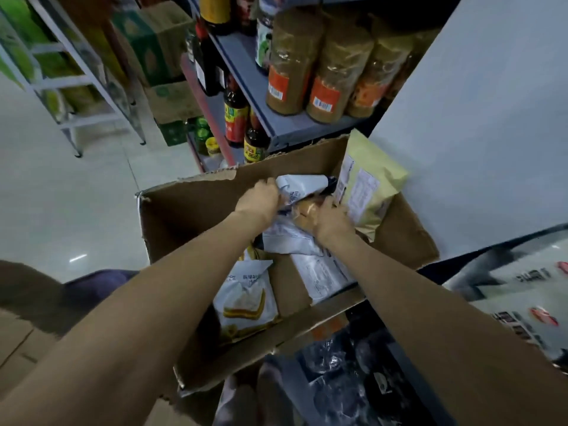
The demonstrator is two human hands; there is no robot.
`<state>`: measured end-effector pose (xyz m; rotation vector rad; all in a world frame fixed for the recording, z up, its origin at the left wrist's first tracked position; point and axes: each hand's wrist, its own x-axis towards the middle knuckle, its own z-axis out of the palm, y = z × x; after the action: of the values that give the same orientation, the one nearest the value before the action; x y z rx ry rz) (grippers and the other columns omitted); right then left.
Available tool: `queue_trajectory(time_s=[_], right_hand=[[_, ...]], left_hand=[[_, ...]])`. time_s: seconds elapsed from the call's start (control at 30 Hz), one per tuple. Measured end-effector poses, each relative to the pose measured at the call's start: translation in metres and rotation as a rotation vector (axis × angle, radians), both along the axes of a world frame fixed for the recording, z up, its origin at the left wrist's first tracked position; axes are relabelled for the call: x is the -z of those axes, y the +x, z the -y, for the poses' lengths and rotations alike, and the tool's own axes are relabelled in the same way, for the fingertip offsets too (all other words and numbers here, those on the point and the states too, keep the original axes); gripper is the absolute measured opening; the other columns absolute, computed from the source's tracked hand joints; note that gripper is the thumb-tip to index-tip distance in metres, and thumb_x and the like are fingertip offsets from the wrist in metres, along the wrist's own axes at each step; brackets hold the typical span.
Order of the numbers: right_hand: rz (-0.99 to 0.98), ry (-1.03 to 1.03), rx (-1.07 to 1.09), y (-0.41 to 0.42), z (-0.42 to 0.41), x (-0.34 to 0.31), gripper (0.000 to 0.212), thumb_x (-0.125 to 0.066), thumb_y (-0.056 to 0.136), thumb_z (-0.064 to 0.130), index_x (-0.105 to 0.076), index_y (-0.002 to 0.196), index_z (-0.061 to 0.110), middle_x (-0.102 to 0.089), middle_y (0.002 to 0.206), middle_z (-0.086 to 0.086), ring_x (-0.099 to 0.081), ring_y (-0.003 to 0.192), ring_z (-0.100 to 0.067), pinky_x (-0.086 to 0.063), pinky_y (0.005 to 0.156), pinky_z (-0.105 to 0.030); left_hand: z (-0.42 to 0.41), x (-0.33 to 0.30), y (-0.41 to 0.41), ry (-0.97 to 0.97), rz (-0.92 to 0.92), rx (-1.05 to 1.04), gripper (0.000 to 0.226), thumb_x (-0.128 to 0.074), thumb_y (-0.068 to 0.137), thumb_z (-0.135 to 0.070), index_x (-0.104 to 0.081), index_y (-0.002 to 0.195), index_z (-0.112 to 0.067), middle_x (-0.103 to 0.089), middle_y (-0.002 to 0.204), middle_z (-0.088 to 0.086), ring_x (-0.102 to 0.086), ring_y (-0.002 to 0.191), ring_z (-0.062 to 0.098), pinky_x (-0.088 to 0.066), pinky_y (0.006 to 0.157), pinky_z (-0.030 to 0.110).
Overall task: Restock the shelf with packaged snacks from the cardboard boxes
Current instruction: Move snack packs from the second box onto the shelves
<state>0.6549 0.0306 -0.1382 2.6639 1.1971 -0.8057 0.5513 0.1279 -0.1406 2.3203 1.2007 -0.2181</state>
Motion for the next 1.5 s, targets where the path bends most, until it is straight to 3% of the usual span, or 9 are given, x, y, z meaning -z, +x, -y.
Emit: queue_trajectory(time_s=[0.13, 0.33, 0.57, 0.77, 0.9, 1.2, 1.3, 1.4, 1.5], right_hand=[[0.091, 0.078, 0.017, 0.011, -0.002, 0.005, 0.043, -0.044, 0.094, 0.000, -0.030, 0.135, -0.004, -0.049, 0.128, -0.027, -0.051, 0.118, -0.039, -0.043, 0.092, -0.041], [-0.020, 0.321, 0.265, 0.016, 0.022, -0.019, 0.019, -0.057, 0.091, 0.006, -0.058, 0.109, 0.000, -0.062, 0.111, -0.019, -0.058, 0.107, -0.032, -0.042, 0.077, -0.031], [-0.253, 0.691, 0.676, 0.012, 0.051, -0.051, 0.026, -0.059, 0.088, 0.005, -0.059, 0.064, 0.014, -0.054, 0.076, -0.002, -0.065, 0.097, -0.036, -0.053, 0.091, -0.044], [-0.302, 0.839, 0.839, 0.016, 0.064, -0.039, 0.024, -0.061, 0.088, 0.010, -0.058, 0.065, 0.017, -0.059, 0.083, 0.000, -0.068, 0.091, -0.035, -0.055, 0.086, -0.043], [-0.346, 0.947, 0.895, 0.015, 0.064, -0.048, 0.016, -0.048, 0.091, -0.004, -0.063, 0.088, 0.003, -0.049, 0.081, 0.009, -0.063, 0.070, -0.016, -0.058, 0.074, -0.035], [-0.195, 1.202, 0.545, -0.034, 0.070, -0.103, 0.031, -0.052, 0.093, 0.015, -0.044, 0.071, 0.035, -0.057, 0.099, -0.008, -0.051, 0.090, -0.018, -0.041, 0.074, -0.028], [-0.257, 1.281, 0.357, -0.062, 0.082, -0.135, 0.020, -0.053, 0.092, 0.010, -0.048, 0.078, 0.022, -0.056, 0.098, -0.009, -0.050, 0.094, -0.018, -0.039, 0.076, -0.015], [-0.269, 1.263, 0.205, -0.096, 0.107, -0.157, 0.011, -0.054, 0.094, 0.015, -0.054, 0.083, 0.016, -0.051, 0.109, 0.002, -0.045, 0.112, -0.012, -0.035, 0.094, -0.010], [-0.238, 1.234, 0.114, -0.135, 0.139, -0.184, 0.010, -0.055, 0.094, 0.019, -0.059, 0.087, 0.013, -0.044, 0.123, 0.004, -0.032, 0.120, 0.000, -0.021, 0.083, 0.009]], left_hand=[[-0.002, 0.003, 0.012, 0.123, 0.041, 0.007, 0.023, -0.042, 0.098, -0.010, -0.046, 0.120, -0.001, -0.055, 0.117, 0.022, -0.057, 0.104, 0.042, -0.041, 0.071, 0.042], [0.020, -0.017, 0.008, 0.201, 0.082, 0.037, 0.027, -0.037, 0.093, 0.001, -0.048, 0.118, -0.005, -0.046, 0.120, 0.018, -0.055, 0.104, 0.039, -0.042, 0.073, 0.043], [0.023, -0.002, 0.003, -0.224, 0.139, -0.187, 0.062, -0.047, 0.093, -0.004, -0.013, 0.146, -0.007, -0.042, 0.137, 0.025, -0.047, 0.122, 0.040, -0.040, 0.095, 0.045], [0.029, 0.025, 0.025, -0.221, 0.131, -0.186, 0.048, -0.053, 0.093, -0.037, -0.044, 0.131, -0.008, -0.043, 0.133, 0.021, -0.045, 0.120, 0.036, -0.041, 0.094, 0.043], [0.041, 0.020, 0.028, 0.034, 0.177, -0.229, 0.029, -0.040, 0.098, -0.018, -0.056, 0.121, -0.008, -0.039, 0.128, 0.016, -0.041, 0.118, 0.033, -0.041, 0.091, 0.043], [0.062, -0.075, -0.018, -0.042, 0.517, -0.302, 0.026, -0.035, 0.099, -0.016, -0.052, 0.089, 0.000, -0.060, 0.099, 0.025, -0.053, 0.091, 0.036, -0.036, 0.073, 0.036], [0.067, -0.105, -0.038, -0.147, 0.588, -0.464, 0.033, -0.033, 0.099, -0.019, -0.045, 0.072, -0.006, -0.056, 0.080, 0.015, -0.051, 0.086, 0.031, -0.032, 0.065, 0.035], [0.084, -0.131, -0.061, -0.256, 0.677, -0.611, 0.032, -0.032, 0.099, -0.022, -0.056, 0.090, -0.003, -0.061, 0.101, 0.021, -0.056, 0.096, 0.034, -0.043, 0.077, 0.037], [0.112, -0.160, -0.094, -0.446, 0.834, -0.717, 0.027, -0.037, 0.097, -0.025, -0.052, 0.077, -0.016, -0.059, 0.085, 0.006, -0.054, 0.072, 0.021, -0.048, 0.080, 0.036]])
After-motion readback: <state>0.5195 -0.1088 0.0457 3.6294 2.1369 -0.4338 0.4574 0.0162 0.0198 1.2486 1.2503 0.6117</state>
